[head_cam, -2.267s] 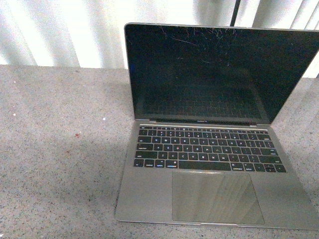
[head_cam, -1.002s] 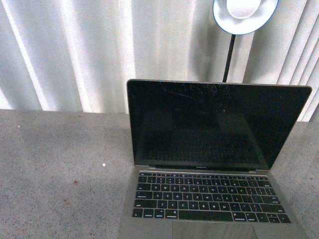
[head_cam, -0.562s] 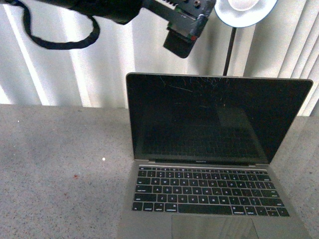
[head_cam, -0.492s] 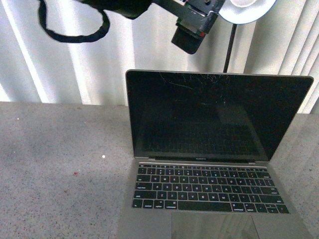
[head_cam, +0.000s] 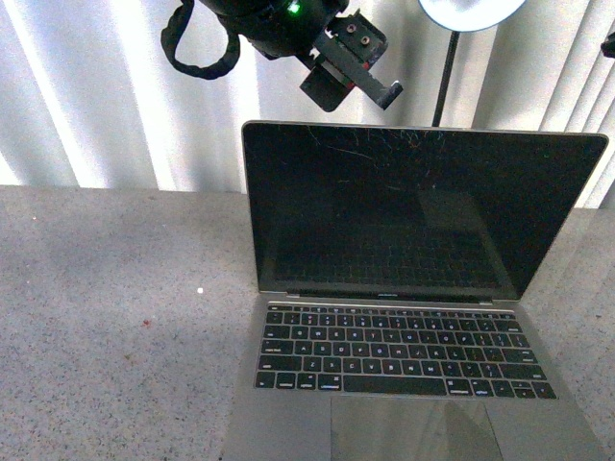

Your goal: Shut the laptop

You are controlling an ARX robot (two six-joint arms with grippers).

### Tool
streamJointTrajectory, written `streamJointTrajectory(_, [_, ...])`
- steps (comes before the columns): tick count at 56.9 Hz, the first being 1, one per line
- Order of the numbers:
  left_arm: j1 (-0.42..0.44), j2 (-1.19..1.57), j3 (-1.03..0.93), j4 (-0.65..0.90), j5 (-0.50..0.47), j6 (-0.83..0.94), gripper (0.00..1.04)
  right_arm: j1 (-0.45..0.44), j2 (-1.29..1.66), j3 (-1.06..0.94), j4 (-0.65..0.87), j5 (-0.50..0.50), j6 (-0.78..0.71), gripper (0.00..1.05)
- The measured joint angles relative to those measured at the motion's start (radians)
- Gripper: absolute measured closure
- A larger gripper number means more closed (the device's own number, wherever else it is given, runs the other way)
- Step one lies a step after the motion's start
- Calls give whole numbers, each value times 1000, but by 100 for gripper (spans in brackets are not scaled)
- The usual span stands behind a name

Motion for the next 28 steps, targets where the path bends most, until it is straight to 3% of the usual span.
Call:
streamJointTrajectory(1, [1, 2, 3, -8, 0, 5, 67, 2, 6, 8, -3, 0, -1, 101])
streamJointTrajectory(13, [10, 5, 34, -83, 9, 43, 102, 33, 72, 76, -56, 4, -18, 102])
streamJointTrajectory(28, [14, 6, 35, -150, 17, 71, 101, 89, 126, 121, -96, 13, -41, 102])
